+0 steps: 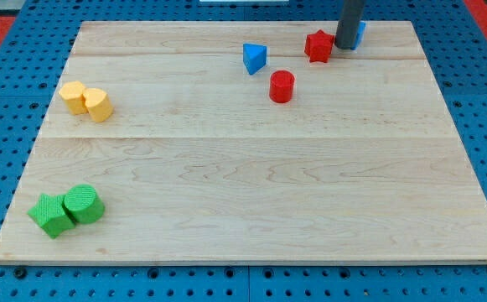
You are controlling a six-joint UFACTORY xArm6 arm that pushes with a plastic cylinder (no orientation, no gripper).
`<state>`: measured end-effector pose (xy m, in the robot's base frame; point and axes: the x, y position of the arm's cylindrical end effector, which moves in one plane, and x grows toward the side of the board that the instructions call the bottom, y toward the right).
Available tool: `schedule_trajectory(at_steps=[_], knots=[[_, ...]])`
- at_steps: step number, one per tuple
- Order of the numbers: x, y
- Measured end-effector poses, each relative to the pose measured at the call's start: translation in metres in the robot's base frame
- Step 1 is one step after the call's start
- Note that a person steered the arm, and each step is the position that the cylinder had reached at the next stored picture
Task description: Push red star diagonal to the triangle
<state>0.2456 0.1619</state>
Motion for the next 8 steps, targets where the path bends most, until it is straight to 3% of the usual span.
schedule_trajectory(at_steps=[2, 6, 8], knots=[[0.0, -0.055], [-0.013, -0.067], [0.037, -0.147]])
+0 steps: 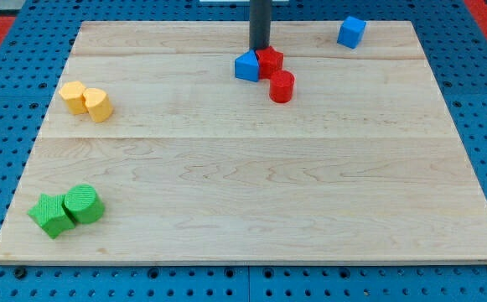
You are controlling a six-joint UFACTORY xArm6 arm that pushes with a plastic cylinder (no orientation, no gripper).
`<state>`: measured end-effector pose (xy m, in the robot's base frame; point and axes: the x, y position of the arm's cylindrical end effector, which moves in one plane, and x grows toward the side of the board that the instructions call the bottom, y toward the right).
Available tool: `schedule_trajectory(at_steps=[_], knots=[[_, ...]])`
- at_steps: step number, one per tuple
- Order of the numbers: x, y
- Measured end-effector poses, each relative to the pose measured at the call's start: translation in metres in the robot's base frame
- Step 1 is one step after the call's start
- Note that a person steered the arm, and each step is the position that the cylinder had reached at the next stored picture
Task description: Push red star diagonal to the triangle
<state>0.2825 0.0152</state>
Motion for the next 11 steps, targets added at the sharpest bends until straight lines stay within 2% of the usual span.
schedule_trajectory(at_steps=[1, 2, 3, 5, 7, 8, 9, 10, 11], knots=[[0.033, 0.0], [-0.002, 0.041], [0.003, 0.076], [0.084, 0.025], [0.118, -0.057], [0.084, 0.01], [0.089, 0.072], [0.133, 0.059], [0.137, -0.006]])
